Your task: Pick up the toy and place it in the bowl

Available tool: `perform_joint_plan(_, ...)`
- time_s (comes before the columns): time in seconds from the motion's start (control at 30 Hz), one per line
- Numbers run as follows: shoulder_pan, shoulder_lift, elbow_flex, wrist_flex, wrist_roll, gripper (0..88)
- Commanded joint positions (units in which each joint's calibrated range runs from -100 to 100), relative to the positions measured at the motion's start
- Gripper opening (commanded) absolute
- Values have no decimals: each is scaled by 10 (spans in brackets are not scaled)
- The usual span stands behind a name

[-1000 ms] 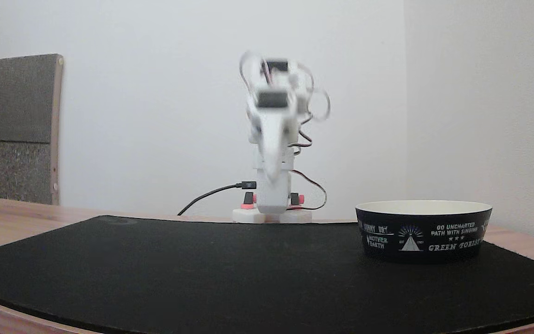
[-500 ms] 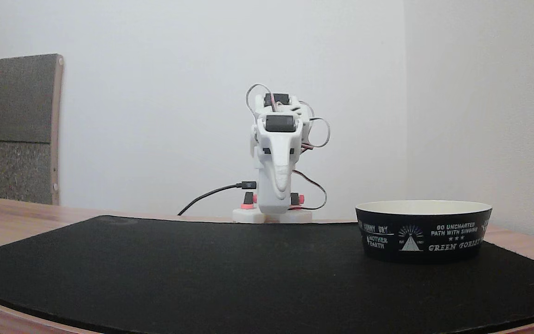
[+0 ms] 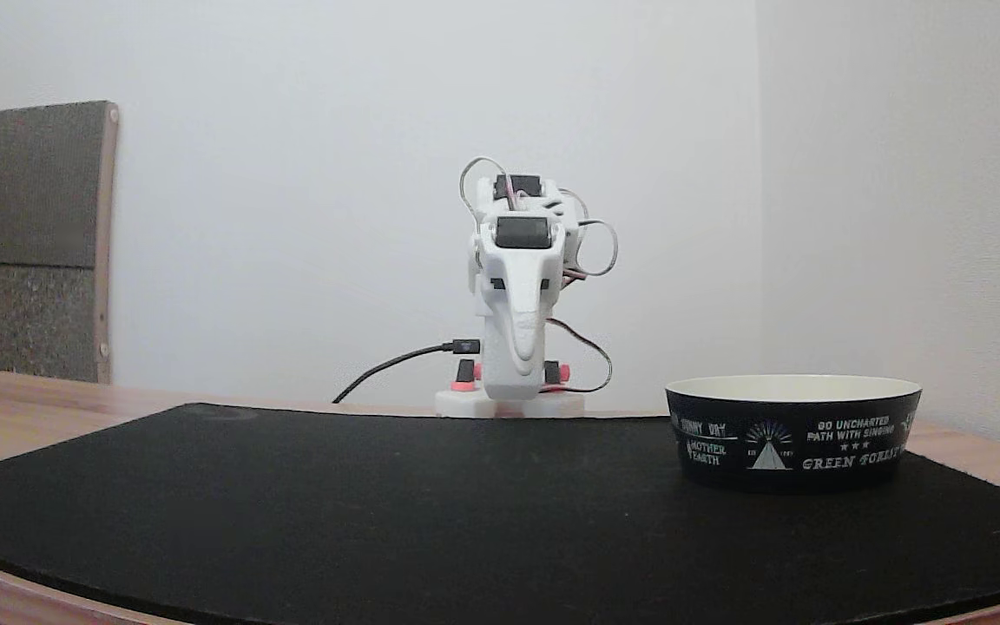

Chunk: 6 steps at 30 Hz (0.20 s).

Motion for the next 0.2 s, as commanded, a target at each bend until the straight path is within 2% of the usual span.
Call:
perform_joint_plan(0.0, 7, -6, 7, 2, 2, 44)
perform_joint_plan(0.17, 7, -6, 7, 2, 2, 44)
